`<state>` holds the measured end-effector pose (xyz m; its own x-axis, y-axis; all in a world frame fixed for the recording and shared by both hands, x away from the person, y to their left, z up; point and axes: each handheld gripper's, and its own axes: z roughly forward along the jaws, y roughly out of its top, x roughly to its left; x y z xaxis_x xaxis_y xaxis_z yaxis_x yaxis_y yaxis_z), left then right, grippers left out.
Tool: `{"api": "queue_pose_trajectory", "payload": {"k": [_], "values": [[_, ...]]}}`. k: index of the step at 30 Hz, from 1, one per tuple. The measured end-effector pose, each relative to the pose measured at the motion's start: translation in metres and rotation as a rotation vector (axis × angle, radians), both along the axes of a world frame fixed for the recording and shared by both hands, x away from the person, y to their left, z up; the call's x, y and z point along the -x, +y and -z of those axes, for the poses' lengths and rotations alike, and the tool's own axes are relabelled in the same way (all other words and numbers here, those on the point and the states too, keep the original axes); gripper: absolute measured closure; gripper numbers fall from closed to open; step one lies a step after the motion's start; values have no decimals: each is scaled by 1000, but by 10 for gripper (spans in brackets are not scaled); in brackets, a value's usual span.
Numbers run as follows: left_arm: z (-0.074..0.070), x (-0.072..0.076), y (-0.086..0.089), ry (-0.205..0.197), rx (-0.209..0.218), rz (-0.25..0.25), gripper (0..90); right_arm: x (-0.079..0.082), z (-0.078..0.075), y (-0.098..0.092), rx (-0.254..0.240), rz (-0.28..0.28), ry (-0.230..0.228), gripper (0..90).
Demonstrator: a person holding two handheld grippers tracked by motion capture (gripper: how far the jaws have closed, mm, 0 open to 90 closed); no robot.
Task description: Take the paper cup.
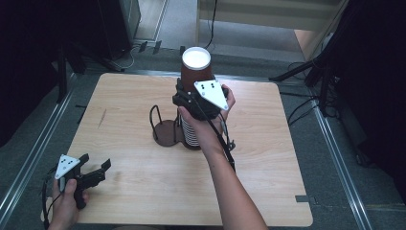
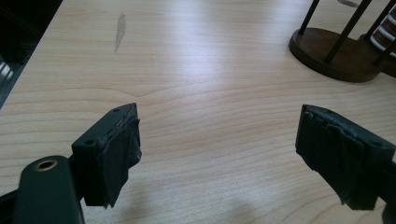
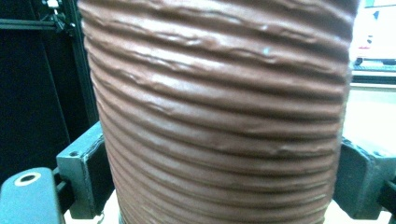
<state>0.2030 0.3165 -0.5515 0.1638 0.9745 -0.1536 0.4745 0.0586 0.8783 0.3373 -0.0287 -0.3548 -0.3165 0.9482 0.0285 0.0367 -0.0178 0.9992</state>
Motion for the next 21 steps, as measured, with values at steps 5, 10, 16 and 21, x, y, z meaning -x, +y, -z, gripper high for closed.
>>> {"api": "queue_pose_trajectory", "payload": {"k": [5,10,16,21], "values": [[0,0,0,0,0,0,145,-1,-7,1,-1,0,-2,103],[0,0,0,0,0,-1,145,-2,-15,2,-3,-1,-14,104],[0,0,0,-2,0,0,144,-2,-24,5,1,1,-28,104],[0,0,0,-4,1,1,144,-1,-30,6,-3,-1,-33,104]]}}
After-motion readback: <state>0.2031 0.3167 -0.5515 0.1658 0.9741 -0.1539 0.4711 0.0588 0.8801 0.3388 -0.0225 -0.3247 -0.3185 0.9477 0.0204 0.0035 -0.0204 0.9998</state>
